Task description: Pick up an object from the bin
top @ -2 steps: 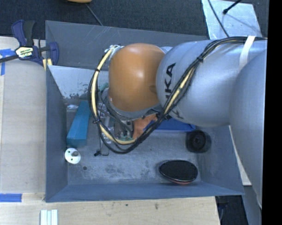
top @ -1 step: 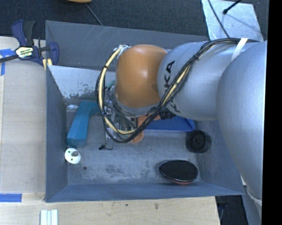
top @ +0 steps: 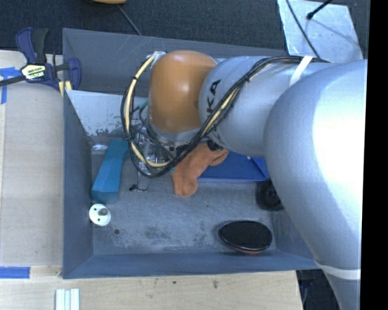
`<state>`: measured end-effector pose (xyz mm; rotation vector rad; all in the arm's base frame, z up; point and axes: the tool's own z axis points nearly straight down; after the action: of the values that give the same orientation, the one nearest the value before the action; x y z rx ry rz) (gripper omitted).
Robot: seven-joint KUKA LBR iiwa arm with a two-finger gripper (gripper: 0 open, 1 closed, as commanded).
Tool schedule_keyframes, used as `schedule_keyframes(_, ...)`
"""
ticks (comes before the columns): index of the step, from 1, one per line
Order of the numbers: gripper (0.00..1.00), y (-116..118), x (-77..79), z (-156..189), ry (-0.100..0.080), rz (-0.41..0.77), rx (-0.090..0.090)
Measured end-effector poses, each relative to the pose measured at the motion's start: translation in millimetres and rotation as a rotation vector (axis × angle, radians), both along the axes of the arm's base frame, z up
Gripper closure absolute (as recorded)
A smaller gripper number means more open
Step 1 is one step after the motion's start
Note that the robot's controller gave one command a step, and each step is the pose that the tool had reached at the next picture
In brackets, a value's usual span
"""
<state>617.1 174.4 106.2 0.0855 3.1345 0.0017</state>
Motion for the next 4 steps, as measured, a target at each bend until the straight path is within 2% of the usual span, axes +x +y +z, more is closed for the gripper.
schedule_keyframes(1, 0.00, 6.7, 7.7, -29.4, -0.008, -0.040, -0.002)
schedule_keyframes(2, 0.00, -47.8, 2.4, 45.1, 0.007, 0.080, -0.001)
schedule_keyframes(3, 0.00, -5.1, -13.5, 16.4, -0.006, 0.065, -0.001)
schedule_keyframes(4, 0.00, -25.4, -16.6, 1.8, 0.007, 0.133, 0.003)
